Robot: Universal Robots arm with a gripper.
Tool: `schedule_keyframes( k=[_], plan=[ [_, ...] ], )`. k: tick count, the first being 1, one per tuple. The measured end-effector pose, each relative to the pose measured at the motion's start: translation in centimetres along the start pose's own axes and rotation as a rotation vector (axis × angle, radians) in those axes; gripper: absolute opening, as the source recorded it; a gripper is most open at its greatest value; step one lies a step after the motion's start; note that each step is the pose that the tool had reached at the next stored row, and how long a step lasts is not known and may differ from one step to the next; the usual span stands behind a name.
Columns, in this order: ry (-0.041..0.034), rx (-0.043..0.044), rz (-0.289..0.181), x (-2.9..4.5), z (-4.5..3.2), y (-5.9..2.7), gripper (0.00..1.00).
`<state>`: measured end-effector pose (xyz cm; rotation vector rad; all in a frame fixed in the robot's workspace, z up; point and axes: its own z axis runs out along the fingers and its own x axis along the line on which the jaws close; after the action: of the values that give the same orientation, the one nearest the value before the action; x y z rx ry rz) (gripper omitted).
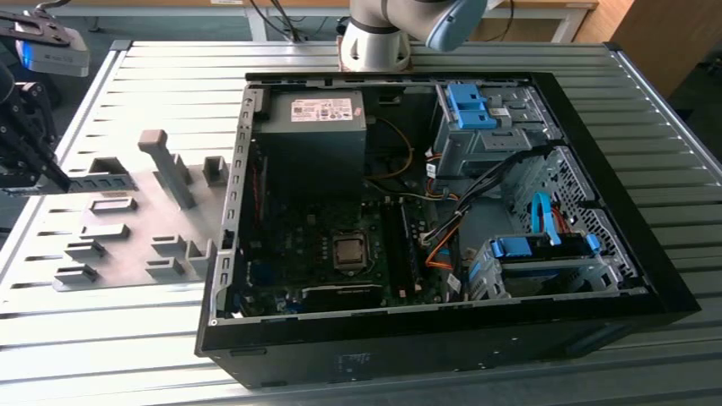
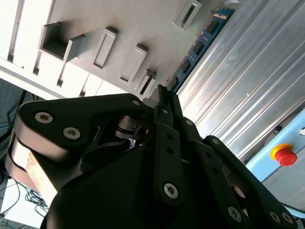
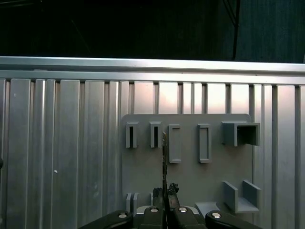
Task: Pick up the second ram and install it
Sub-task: 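Pick up the second ram and move it above second insertion slot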
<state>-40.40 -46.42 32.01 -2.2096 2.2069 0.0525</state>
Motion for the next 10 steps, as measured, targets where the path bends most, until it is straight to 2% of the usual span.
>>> schedule_keyframes(
  k=[10],
  plan=[
    [0.0,0.0,0.0,-0.03,-0.69,0.01,0.14]
  ],
)
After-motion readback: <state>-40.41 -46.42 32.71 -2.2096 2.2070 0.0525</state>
